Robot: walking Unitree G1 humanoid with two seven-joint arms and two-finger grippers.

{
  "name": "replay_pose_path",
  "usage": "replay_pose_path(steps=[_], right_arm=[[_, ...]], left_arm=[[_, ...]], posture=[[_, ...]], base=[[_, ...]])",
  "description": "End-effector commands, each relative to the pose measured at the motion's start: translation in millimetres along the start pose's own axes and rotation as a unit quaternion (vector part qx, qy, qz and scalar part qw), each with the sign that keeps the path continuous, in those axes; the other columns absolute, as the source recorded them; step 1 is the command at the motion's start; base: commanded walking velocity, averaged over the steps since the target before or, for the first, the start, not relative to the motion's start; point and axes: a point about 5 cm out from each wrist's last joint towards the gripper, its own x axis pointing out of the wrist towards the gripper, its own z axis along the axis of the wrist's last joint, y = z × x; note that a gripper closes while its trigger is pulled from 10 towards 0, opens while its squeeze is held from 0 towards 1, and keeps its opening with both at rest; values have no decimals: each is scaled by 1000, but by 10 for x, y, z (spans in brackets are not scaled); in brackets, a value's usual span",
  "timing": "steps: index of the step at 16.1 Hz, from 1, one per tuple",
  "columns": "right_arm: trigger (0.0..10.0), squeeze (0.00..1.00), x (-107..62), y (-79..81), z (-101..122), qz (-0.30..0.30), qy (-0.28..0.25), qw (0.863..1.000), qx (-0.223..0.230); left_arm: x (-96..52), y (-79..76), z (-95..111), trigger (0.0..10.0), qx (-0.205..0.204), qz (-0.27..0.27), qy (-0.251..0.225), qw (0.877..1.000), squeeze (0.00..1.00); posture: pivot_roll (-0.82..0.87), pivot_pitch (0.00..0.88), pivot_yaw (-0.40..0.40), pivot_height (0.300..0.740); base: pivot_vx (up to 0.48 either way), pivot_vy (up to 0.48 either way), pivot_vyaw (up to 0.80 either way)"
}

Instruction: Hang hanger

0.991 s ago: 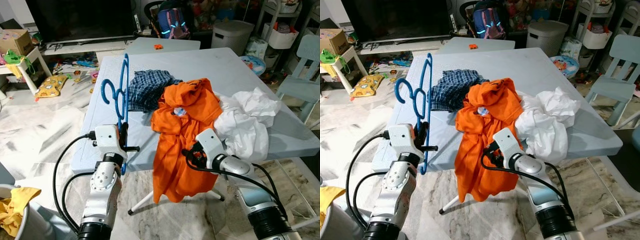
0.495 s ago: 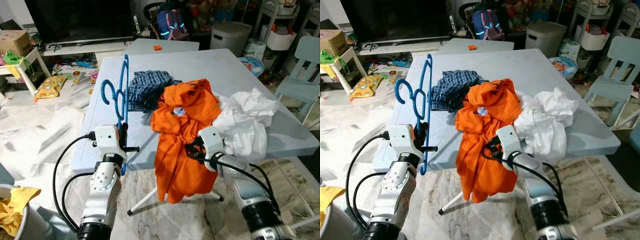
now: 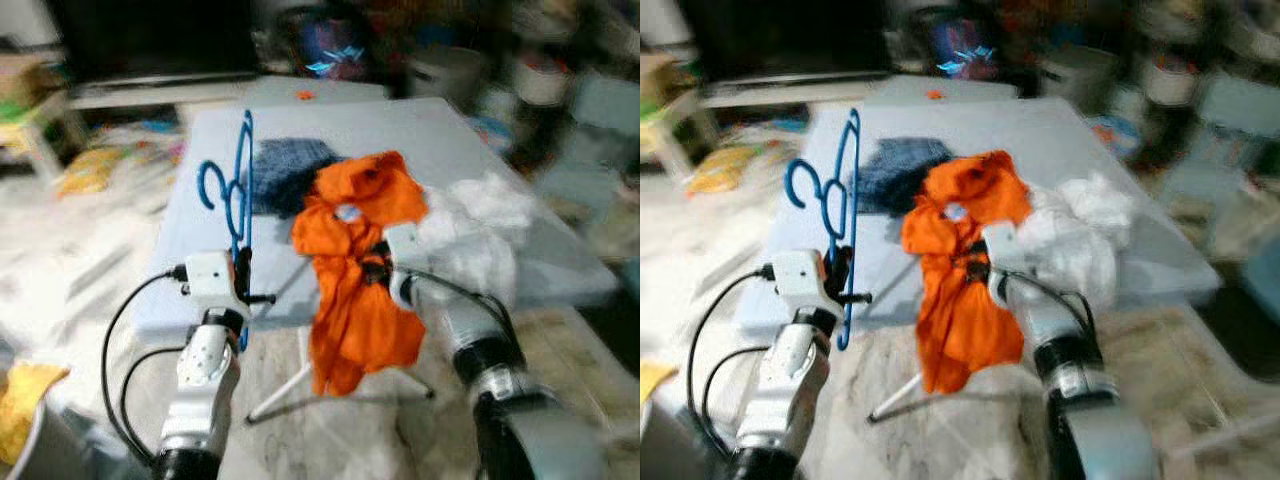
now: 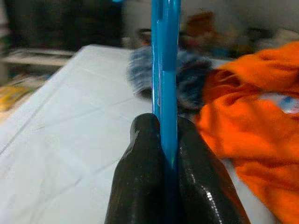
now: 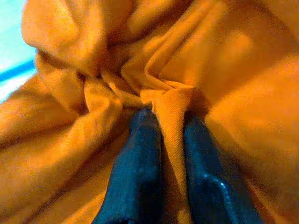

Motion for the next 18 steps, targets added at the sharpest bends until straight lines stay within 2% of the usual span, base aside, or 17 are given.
replay_pose_path(steps=[1, 2, 4, 5, 6, 7, 8, 9, 10, 11, 12, 13, 14, 15, 16, 17, 18], right_arm=[[0, 0, 28, 57, 286, 11, -40, 999, -3], [0, 0, 46, 104, 434, 18, -55, 998, -9], [0, 0, -1, 180, 1068, 13, -162, 987, 2], [0, 0, -47, 166, 1264, 3, -199, 980, 14], [0, 0, -214, 131, 1742, -16, -288, 957, 38], [0, 0, -395, 95, 2100, -28, -355, 934, 44], [0, 0, -571, 39, 2367, -47, -408, 911, 48], [0, 0, -717, -37, 2539, -71, -447, 890, 59], [0, 0, -776, -84, 2593, -85, -460, 881, 65], [0, 0, -757, -122, 2558, -104, -451, 884, 66], [4588, 0, -669, -98, 2458, -123, -424, 897, 34], [10000, 0, -437, 28, 2163, -116, -358, 926, -41], [10000, 102, -315, 100, 1979, -102, -317, 939, -82], [10000, 1000, -112, 164, 1554, -76, -232, 961, -129], [10000, 1000, 16, 170, 1146, -60, -147, 971, -179], [10000, 1000, 55, 126, 904, -42, -111, 979, -167], [10000, 1000, 58, 48, 751, -46, -90, 976, -195]], left_arm=[[26, -12, 73, 10000, 3, 3, -16, 1000, 0], [22, -10, 82, 10000, 3, 5, -18, 1000, 0], [-15, 35, 82, 10000, 2, 23, -22, 999, 0], [-26, 40, 78, 10000, 2, 26, -22, 999, 0], [-50, 43, 66, 10000, 1, 30, -21, 999, 0], [-63, 41, 55, 10000, 2, 31, -20, 999, 0], [-71, 37, 54, 10000, 3, 32, -20, 999, 0], [-74, 42, 63, 10000, 5, 35, -22, 999, 0], [-71, 48, 71, 10000, 6, 38, -24, 999, 0], [-63, 53, 76, 10000, 5, 40, -25, 999, 0], [-59, 51, 78, 10000, 4, 41, -26, 999, 0], [-62, 31, 77, 10000, 3, 41, -26, 999, 0], [-63, 22, 75, 10000, 2, 40, -26, 999, 0], [-65, -1, 63, 10000, 0, 38, -25, 999, 0], [-65, -12, 55, 10000, -1, 36, -23, 999, 0], [-57, -10, 54, 10000, -1, 35, -23, 999, 0], [-48, -4, 56, 10000, -1, 34, -23, 999, 0]], posture=[[-124, 0, -21, 740], [-114, 0, -34, 740], [-94, 0, -58, 740], [-89, 0, -64, 740], [-82, 0, -69, 740], [-78, 0, -71, 740], [-67, 0, -79, 740], [-65, 0, -81, 740], [-62, 0, -84, 740], [-59, 0, -89, 740], [-59, 0, -90, 740], [-58, 0, -93, 740], [-61, 0, -91, 740], [-65, 0, -91, 740], [-67, 0, -90, 740], [-70, 0, -90, 740], [-72, 0, -87, 740]], base=[[0, 0, 0], [0, 0, 0], [0, 0, 0], [0, 0, 0], [0, 0, 0], [0, 0, 0], [0, 0, 0], [0, 0, 0], [0, 0, 0], [0, 0, 0], [0, 0, 0], [0, 0, 0], [0, 0, 0], [0, 0, 0], [0, 0, 0], [0, 0, 0], [0, 0, 0]])
